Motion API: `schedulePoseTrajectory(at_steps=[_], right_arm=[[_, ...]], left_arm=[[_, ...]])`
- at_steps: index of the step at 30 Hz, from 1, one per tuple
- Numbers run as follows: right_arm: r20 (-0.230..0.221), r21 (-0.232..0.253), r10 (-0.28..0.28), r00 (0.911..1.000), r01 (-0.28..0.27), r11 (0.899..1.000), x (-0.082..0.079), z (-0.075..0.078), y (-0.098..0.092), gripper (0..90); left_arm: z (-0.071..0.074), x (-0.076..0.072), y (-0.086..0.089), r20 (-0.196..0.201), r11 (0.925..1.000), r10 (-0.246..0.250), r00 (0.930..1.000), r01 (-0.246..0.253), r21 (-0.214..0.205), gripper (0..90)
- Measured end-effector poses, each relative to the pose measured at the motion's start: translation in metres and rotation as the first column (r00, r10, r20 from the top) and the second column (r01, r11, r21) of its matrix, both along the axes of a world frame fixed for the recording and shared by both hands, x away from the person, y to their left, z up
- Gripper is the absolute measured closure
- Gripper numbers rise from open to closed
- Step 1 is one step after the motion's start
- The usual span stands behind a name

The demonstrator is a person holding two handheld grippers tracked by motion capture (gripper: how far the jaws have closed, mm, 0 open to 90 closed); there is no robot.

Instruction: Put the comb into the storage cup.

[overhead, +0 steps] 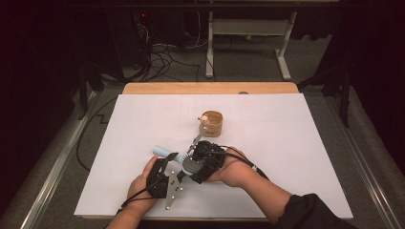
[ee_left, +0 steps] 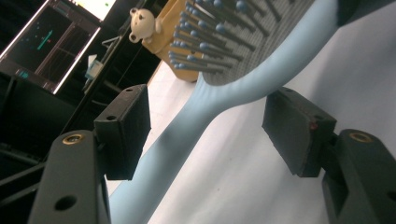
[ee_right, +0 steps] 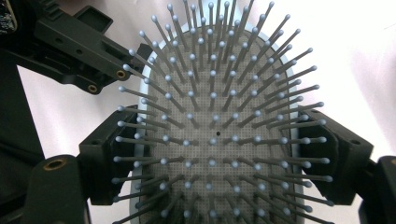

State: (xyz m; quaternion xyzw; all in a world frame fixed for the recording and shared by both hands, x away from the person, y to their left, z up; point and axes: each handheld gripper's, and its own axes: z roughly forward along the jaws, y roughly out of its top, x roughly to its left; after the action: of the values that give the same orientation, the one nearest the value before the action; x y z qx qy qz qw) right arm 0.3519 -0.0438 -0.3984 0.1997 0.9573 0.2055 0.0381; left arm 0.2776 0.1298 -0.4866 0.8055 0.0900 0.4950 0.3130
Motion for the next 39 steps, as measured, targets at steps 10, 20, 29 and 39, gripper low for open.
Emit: schedulePoseTrajectory(at_steps=[10, 20, 29, 39], right_arm=[[0.004, 0.000, 0.004, 1.0000, -0.004, 1.000, 0.001, -0.001, 0.001, 20.5], [0.003, -0.001, 0.023, 0.9997, -0.023, 1.000, 0.005, -0.001, 0.005, 20.5], [-0.004, 0.002, 0.027, 0.9996, -0.027, 1.000, 0.005, -0.001, 0.011, 20.5], [-0.015, 0.005, 0.029, 0.9995, -0.029, 1.000, 0.006, -0.001, 0.014, 20.5]], left_arm=[[0.000, -0.001, -0.001, 0.016, 0.9964, 0.059, 0.9981, -0.060, 0.060, 34.9], [-0.002, -0.002, -0.003, 0.028, 0.9953, 0.065, 0.9975, -0.066, 0.070, 34.2], [-0.002, -0.004, -0.002, 0.026, 0.9940, 0.057, 0.9981, -0.059, 0.092, 39.7], [-0.001, -0.008, -0.003, 0.092, 0.9917, 0.057, 0.9941, -0.067, 0.110, 54.7]])
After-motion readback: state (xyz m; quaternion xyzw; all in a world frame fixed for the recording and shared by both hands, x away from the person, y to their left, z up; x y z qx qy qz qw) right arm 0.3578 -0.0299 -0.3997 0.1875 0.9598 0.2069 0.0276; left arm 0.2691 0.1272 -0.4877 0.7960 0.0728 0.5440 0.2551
